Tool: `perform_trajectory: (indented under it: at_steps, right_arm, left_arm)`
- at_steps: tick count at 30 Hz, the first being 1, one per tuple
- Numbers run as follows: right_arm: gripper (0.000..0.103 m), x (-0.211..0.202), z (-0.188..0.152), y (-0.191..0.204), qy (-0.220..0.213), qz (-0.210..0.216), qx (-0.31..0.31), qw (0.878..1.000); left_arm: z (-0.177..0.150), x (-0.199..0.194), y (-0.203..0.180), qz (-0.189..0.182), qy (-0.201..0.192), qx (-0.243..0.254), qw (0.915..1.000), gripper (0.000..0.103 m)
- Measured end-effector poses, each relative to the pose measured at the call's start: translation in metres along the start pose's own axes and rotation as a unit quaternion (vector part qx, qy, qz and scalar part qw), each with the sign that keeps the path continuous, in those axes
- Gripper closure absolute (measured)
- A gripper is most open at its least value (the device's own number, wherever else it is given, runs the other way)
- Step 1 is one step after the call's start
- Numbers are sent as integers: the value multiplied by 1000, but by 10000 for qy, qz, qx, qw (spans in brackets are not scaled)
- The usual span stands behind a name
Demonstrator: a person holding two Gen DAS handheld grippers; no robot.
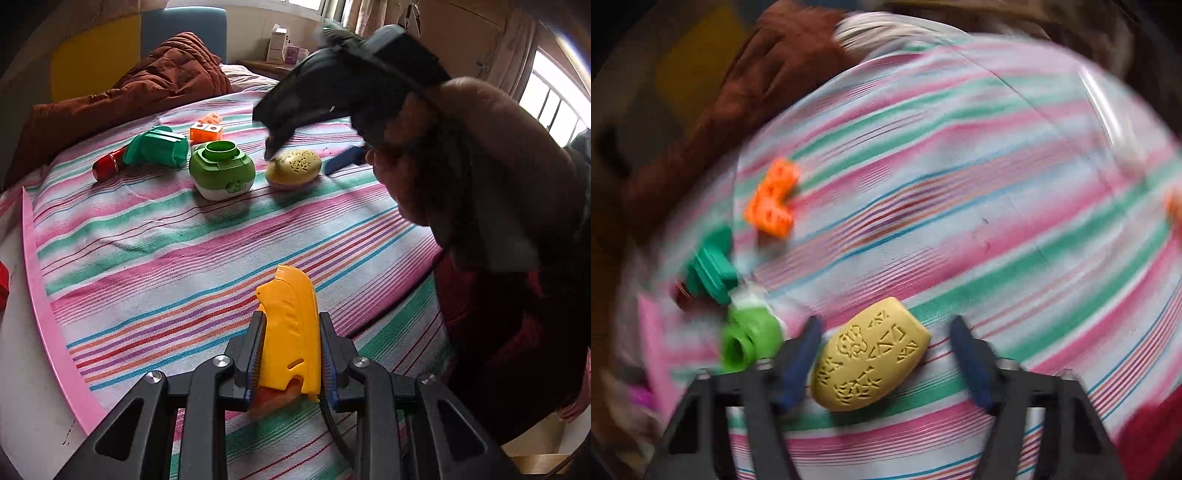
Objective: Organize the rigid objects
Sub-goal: 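Close right gripper on the yellow textured oval mold, then carry yellow curved piece toward the tray with left while right holds oval mold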
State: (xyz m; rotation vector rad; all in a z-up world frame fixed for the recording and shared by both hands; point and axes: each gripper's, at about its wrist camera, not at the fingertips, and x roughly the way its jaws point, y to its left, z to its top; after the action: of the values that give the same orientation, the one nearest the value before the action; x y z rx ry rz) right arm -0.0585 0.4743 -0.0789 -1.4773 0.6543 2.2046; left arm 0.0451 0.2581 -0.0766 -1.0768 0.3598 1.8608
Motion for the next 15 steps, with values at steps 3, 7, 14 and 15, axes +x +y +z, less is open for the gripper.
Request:
perform_trajectory:
  at_steps: [3,7,14,15]
  right_arm:
    - [56,2,-6,15,183,-355,-969,9945]
    - [58,-1,-12,0,316,-109,-1367,9900]
    - [57,-4,-20,-9,34,62,-1336,9910]
    - [56,-4,-20,-9,33,69,-1345,9909]
  left_arm:
    - [-1,-2,2,-79,-6,-74,9999,76]
    - [-3,-2,-1,-66,-36,-79,9999,76]
    - [-2,-1,-5,7,-41,-59,10000,76]
    - [-2,-1,-5,31,-45,-44,10000,76]
